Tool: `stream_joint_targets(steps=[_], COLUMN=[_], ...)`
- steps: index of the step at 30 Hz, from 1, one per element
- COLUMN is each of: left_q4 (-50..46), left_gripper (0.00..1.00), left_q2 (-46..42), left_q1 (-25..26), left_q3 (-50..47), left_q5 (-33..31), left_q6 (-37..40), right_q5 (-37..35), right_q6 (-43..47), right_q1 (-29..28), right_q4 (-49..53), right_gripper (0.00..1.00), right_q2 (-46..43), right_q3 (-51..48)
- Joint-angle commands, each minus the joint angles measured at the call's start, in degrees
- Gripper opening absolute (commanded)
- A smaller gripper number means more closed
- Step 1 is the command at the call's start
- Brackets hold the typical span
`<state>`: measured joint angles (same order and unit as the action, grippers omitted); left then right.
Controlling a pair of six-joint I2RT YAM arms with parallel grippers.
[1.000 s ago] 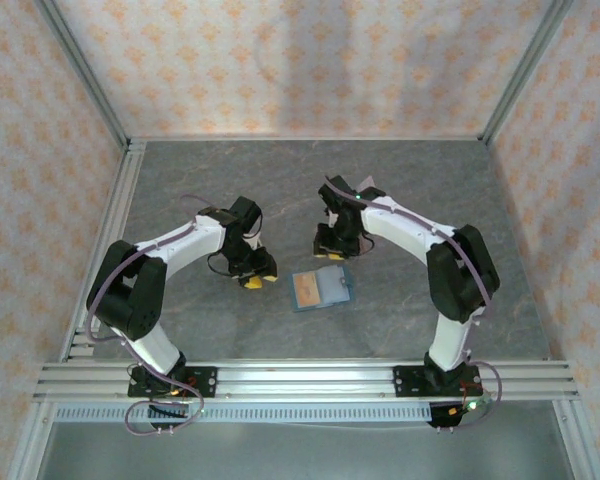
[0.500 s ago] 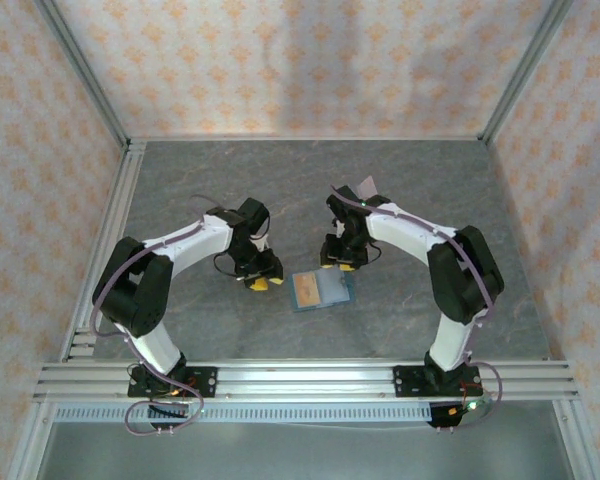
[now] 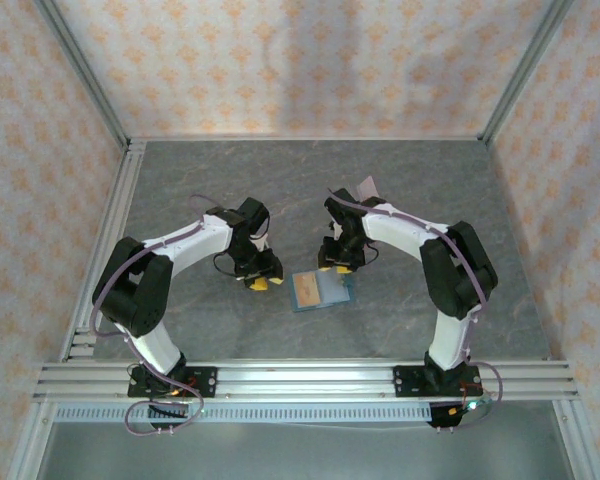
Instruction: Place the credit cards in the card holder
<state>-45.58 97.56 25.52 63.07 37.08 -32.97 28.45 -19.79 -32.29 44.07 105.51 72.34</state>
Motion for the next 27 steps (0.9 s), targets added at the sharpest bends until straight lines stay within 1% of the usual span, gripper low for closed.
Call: stream_joint_targets(steps=[1,4,7,14,22,27], left_q4=[-0.80,-0.66,-0.64,-1.09,-0.74,-0.47], left_gripper=[0.40,0.40,0.40,0.40,0.40,0.40], left_q2=[0.18,0.51,0.78,0.67,0.58,0.68], left_q1=[0.24,0.29,0.32,0.26,0.26,0.31], left_q3=[0.31,-0.03,0.03,0.83,0.30,0.13], left_q5=[-0.08,0.10,0.10,-0.08,-0.16,-0.17], left_q6=[0.17,0.16,0.20,0.41,0.15,0.08], right_q5=[-4.48,-6.87,-7.40,-3.39,-0.93,0.90], right_q6=[0.91,1.34,1.59,1.90,2.12,0.78], right_q1=[0.17,0.19,0.19,0.04,-1.50,-1.90], right_q4=[1.52,2.33,2.59,1.27,0.54,-0.78], right_gripper=[0.44,0.44,0.44,0.45,0.44,0.41], right_q2=[-2.98,-4.10,-3.96,-0.11,2.41,0.08], right_q3=[-0.55,-0.53,-0.44,-0.53,0.44,0.54])
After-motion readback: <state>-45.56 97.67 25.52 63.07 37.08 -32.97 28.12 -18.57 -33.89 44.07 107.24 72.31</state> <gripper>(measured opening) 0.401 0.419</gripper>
